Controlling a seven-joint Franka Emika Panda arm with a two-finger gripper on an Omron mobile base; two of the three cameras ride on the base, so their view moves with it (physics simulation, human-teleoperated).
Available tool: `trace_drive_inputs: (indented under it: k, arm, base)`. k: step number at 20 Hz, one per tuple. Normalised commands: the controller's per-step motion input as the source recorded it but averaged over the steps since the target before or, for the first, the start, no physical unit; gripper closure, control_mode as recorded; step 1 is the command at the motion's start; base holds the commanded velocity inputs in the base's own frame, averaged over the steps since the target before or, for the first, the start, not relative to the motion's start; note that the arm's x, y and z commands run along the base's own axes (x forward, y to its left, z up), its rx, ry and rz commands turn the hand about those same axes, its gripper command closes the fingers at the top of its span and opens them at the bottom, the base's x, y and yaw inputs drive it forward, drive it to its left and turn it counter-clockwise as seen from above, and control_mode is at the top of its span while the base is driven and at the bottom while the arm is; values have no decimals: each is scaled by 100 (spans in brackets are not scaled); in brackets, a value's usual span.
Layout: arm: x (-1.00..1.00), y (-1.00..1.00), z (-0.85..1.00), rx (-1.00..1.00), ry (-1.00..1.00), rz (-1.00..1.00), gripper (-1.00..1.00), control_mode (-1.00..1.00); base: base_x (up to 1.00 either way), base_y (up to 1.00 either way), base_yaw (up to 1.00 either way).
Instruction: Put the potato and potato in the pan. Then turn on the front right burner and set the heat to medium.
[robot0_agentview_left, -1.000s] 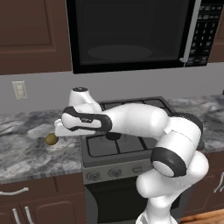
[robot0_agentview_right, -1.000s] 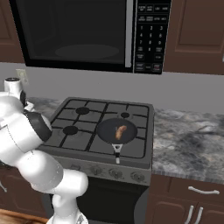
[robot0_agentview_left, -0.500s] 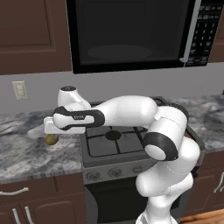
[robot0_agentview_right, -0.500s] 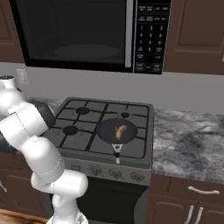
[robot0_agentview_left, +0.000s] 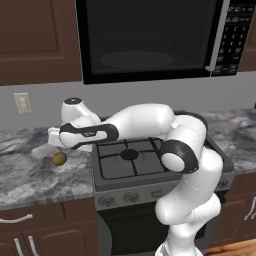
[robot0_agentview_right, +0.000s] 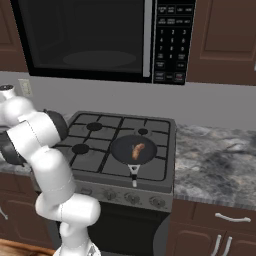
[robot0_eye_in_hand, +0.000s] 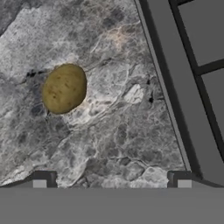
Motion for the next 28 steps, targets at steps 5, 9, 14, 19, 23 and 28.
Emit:
trace_drive_inputs:
  k: [5,9,14,19,23,28]
  arm:
    - [42,15,-35,0,-2,-21,-100,-100]
    - [28,8,-19,0,0,-8,-100,-100]
    - [27,9,0,0,1,1,-100,-100]
    - [48,0,0,0,11,4,-100,-100]
    - [46,0,0,1,2,5,-100,-100]
    - [27,7,-2,0,0,1,-100,-100]
  base:
    - [0,0,0]
    - [0,0,0]
    - [0,0,0]
    - [0,0,0]
    - [0,0,0]
    - [0,0,0]
